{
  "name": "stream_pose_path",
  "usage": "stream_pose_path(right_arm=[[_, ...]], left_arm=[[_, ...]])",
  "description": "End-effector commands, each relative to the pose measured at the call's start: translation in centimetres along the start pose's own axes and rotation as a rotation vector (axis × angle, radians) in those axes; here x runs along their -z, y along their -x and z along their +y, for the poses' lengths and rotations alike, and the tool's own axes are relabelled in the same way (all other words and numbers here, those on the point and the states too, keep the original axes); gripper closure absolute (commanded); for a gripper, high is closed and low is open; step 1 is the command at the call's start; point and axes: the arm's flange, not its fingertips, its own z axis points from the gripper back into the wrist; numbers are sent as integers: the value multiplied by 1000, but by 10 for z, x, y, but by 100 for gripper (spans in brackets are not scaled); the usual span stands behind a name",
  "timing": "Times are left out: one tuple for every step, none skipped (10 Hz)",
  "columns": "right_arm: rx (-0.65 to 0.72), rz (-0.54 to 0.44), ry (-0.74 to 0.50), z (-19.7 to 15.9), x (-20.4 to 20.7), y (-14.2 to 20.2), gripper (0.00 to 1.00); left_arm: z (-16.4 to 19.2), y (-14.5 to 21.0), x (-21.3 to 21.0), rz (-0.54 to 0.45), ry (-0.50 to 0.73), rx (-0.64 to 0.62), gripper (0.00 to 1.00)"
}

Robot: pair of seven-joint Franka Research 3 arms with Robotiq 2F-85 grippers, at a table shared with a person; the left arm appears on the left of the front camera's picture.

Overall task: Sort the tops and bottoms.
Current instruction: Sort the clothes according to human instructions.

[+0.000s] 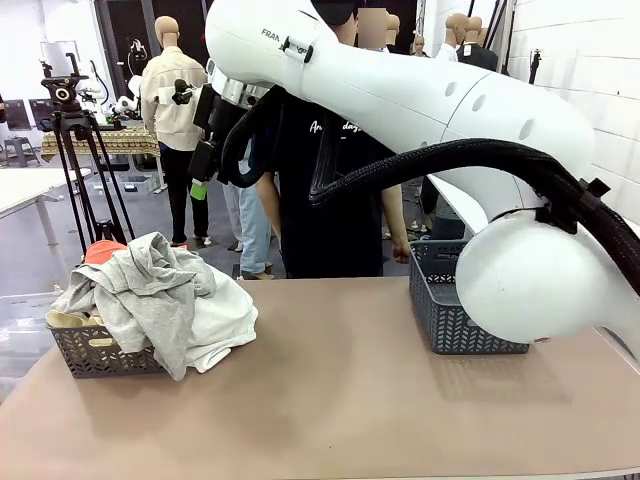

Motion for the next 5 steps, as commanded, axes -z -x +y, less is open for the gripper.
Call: stream_pose_path(right_arm=[[-15, -2, 1, 0, 1, -1, 0], [-15, -2, 1, 0, 1, -1, 0], [-15, -2, 1, 0, 1, -1, 0], [-15, -2, 1, 0, 1, -1, 0], [-15, -2, 1, 0, 1, -1, 0]], left_arm=[[1, 0, 0, -2, -3, -5, 0], [1, 0, 0, -2, -3, -5, 0], [1, 0, 0, -2, -3, -5, 0], [1, 0, 0, -2, -3, -5, 0], [1, 0, 0, -2, -3, -5, 0]])
